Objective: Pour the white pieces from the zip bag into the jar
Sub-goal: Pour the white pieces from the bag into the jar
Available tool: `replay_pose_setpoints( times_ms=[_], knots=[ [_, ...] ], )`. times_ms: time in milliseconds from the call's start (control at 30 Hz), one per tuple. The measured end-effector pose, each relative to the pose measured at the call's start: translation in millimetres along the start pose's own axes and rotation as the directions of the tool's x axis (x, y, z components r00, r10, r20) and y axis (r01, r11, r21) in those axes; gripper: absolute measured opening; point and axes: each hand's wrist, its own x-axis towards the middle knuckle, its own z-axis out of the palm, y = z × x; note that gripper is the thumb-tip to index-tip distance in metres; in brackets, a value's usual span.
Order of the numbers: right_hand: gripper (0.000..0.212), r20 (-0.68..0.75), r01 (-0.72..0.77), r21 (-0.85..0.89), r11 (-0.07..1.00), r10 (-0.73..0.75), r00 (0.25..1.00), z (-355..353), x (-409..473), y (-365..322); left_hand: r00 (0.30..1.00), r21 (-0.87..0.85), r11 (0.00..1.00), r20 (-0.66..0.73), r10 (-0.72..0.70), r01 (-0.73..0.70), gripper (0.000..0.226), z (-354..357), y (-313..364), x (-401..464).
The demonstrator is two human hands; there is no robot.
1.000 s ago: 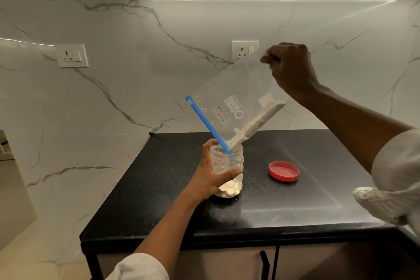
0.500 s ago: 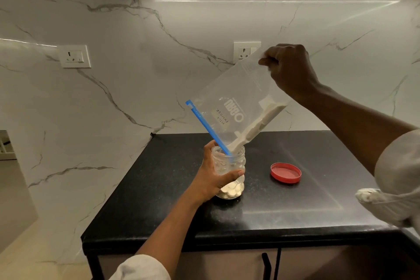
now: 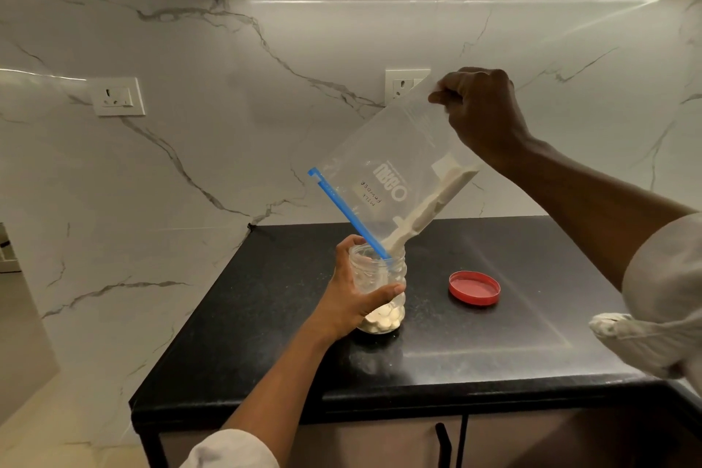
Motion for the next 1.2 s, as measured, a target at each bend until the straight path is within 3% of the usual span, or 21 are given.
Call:
replay_pose_setpoints(
  times_ms=[1200],
  knots=[
    [0.017,-0.028,0.013,0.018,1.000,-0.012,1.000,8.9,-9.0,-1.3,1.000,-0.019,1.000,-0.011,-0.004,0.004,0.091,0.6,2.3,0.0]
  ],
)
